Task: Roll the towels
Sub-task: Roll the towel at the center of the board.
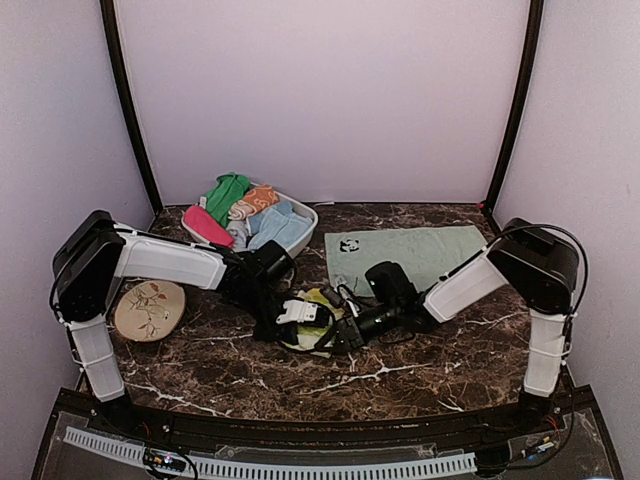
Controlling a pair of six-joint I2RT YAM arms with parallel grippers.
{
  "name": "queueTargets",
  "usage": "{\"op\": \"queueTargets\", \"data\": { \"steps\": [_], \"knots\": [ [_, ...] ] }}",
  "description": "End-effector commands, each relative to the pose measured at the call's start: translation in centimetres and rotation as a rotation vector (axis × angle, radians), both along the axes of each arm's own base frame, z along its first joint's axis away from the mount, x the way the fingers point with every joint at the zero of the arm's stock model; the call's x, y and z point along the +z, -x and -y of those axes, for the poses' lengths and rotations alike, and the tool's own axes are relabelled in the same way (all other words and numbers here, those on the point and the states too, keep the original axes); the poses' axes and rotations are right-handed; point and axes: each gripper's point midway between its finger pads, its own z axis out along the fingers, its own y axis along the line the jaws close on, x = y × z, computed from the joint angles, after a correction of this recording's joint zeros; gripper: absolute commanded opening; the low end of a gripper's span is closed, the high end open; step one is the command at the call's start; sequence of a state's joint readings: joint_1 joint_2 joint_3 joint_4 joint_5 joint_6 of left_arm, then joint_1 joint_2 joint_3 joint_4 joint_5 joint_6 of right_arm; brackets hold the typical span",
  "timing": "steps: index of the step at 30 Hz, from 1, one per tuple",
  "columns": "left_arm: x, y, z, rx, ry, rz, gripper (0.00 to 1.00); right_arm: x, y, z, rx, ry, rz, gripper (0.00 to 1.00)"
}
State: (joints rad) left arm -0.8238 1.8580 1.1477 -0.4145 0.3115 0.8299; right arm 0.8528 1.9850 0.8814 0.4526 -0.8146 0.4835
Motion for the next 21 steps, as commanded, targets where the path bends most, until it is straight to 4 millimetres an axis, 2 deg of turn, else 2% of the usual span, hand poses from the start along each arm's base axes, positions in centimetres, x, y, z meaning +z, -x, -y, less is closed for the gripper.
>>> {"op": "queueTargets", "data": {
  "steps": [1,6,9,10,12,14,17,21],
  "knots": [
    [-0.8,1.6,-2.1,0.080,-0.043,-0.206,0.00,3.8,-2.8,1.1,-0.121,-0.108,0.144,0.44],
    [-0.1,3.4,-2.1,0.089,-0.053,-0.342,0.00,5.8,-4.0,3.1,-0.215,-0.115,0.318,0.52],
    [0.7,4.4,-2.3,0.086,-0.060,-0.408,0.00,6.6,-5.0,5.1,-0.320,-0.044,0.502,0.55],
    [1.1,4.7,-2.2,0.085,-0.058,-0.433,0.00,7.3,-4.8,5.7,-0.337,-0.028,0.578,0.56],
    [1.5,5.6,-2.3,0.078,-0.060,-0.500,0.00,7.7,-3.6,6.6,-0.336,0.008,0.726,0.54],
    [1.6,6.1,-2.4,0.080,-0.074,-0.562,0.00,7.0,-1.7,7.0,-0.275,0.090,0.884,0.53],
    [1.6,6.5,-2.4,0.094,-0.094,-0.674,0.00,5.3,1.0,6.8,-0.154,0.261,1.079,0.52],
    [0.2,5.6,-2.3,0.154,-0.147,-0.771,0.00,3.6,5.2,5.2,0.051,0.383,1.325,0.50]
  ]
}}
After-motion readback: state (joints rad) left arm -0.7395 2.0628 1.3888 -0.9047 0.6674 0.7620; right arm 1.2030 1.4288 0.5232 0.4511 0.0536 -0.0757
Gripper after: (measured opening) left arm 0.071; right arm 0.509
